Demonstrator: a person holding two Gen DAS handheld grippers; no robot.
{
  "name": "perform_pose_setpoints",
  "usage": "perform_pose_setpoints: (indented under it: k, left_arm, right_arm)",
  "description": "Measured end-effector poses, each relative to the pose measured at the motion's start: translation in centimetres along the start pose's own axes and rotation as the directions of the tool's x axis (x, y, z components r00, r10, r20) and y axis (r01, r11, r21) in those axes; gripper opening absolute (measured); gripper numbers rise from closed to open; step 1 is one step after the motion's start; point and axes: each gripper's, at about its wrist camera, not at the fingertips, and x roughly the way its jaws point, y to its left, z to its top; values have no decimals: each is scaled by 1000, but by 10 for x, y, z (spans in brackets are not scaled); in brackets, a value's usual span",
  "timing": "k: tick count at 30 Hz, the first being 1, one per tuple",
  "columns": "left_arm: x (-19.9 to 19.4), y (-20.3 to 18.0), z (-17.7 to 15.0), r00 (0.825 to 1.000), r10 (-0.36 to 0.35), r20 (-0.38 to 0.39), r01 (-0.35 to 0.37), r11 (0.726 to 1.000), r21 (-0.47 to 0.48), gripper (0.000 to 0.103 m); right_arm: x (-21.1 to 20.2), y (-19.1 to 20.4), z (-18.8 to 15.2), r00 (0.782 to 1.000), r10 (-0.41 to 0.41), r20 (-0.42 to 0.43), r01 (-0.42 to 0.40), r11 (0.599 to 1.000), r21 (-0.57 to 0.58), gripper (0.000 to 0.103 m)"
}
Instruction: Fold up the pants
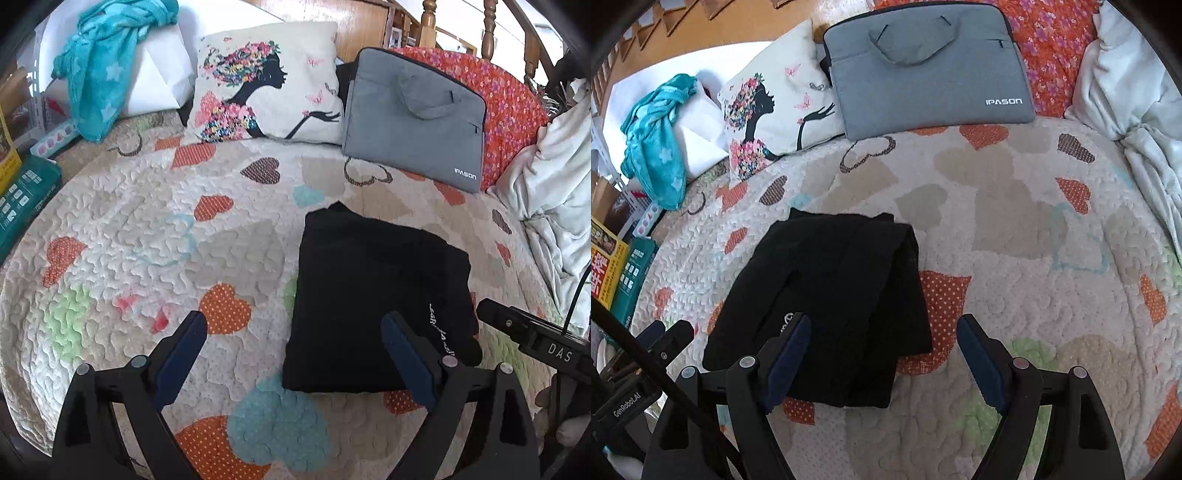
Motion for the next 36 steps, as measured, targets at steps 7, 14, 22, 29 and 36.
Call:
perform_pose_setpoints:
  k: [7,14,22,29,36]
  left_arm:
    - [2,5,5,997,-70,-19,69,997,-37,95]
    - [45,25,59,972,-203,-116,186,972,-142,95]
    - [153,10,58,890,-295,-348,233,950,-209,95]
    - [144,-11,74,893,-333,-302,280,937,-207,57]
    - [153,-14,75,907,-262,-330,202,957,-207,59]
  right_arm:
    - [7,-3,-1,999,36,-26,-35,999,29,85]
    - [34,-30,37,982,163,-93,-146,976,164,85]
    - [106,-31,62,950,261,-171,-229,956,184,93]
    - [103,-4,82,932,320,-168,-305,946,112,59]
    - [120,-5,84,972,130,-197,-121,991,59,77]
